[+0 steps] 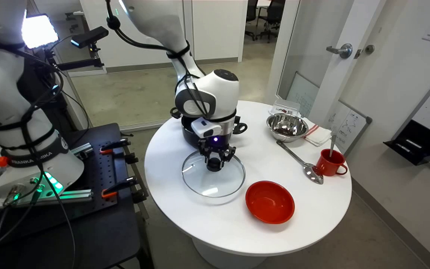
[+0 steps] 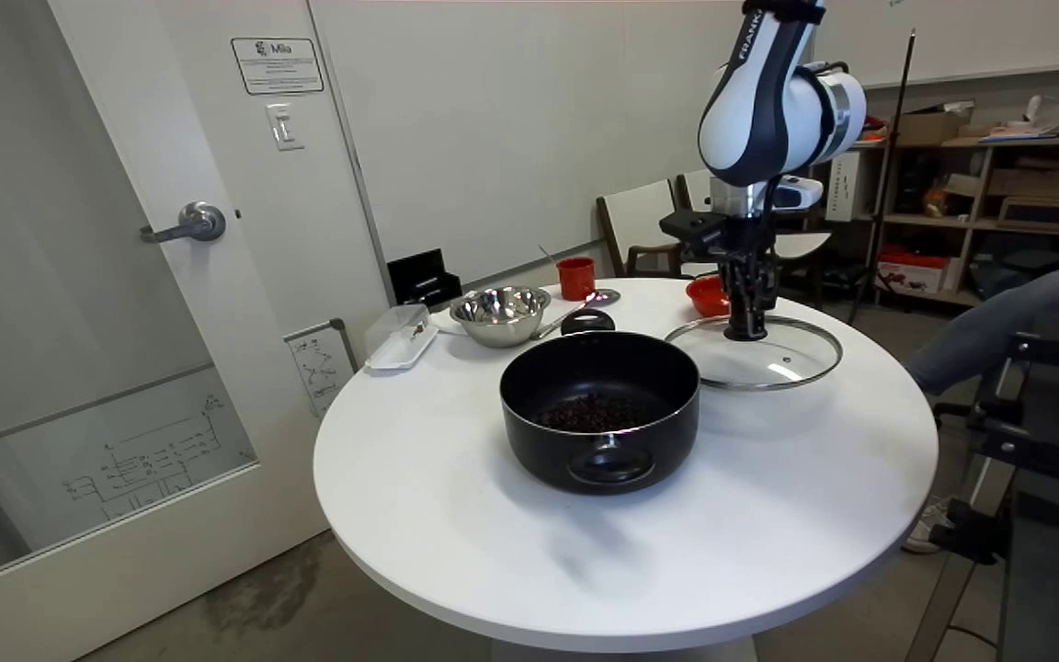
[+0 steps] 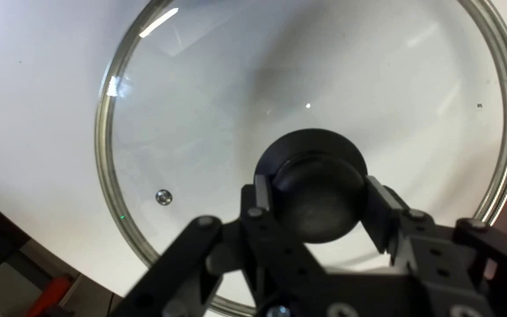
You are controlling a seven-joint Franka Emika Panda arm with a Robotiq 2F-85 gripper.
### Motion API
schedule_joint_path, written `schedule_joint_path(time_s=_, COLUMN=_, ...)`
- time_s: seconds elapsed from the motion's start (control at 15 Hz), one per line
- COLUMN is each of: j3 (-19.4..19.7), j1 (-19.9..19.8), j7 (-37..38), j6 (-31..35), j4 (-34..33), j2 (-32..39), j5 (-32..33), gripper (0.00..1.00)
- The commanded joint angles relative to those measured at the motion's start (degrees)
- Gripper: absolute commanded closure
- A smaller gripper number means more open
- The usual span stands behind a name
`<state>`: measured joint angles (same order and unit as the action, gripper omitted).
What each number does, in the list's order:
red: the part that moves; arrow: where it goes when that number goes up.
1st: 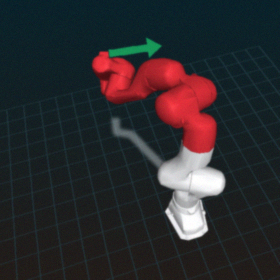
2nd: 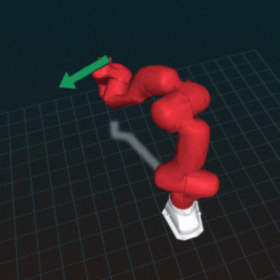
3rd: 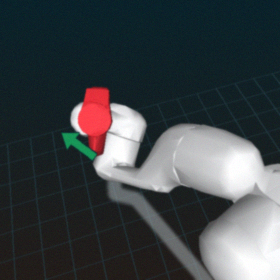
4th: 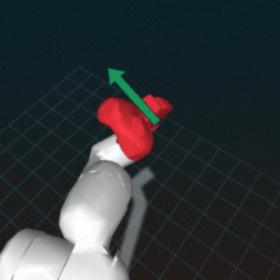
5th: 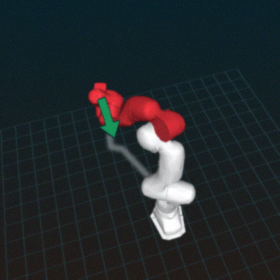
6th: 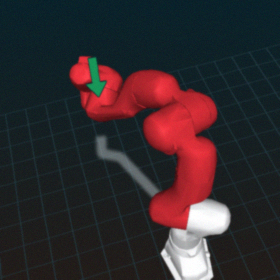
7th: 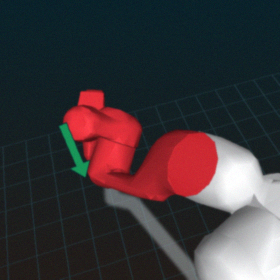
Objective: Pick up the lid from the black pot and put it on the table.
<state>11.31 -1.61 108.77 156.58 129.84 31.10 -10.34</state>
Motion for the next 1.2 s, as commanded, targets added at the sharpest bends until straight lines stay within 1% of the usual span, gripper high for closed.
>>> schedule_joint_path(time_s=0.0, j3=0.00, j1=0.32, j7=1.77, j6=0.65, j4=-0.09, j2=0.02, j5=-3.08, gripper=0.74)
schedule_joint_path(time_s=0.33, j3=0.39, j1=0.72, j7=3.76, j6=1.24, j4=-0.09, j2=1.02, j5=-4.29, gripper=0.74)
schedule_joint_path(time_s=1.13, j3=0.79, j1=1.35, j7=7.52, j6=1.17, j4=-0.30, j2=2.99, j5=-3.95, gripper=0.74)
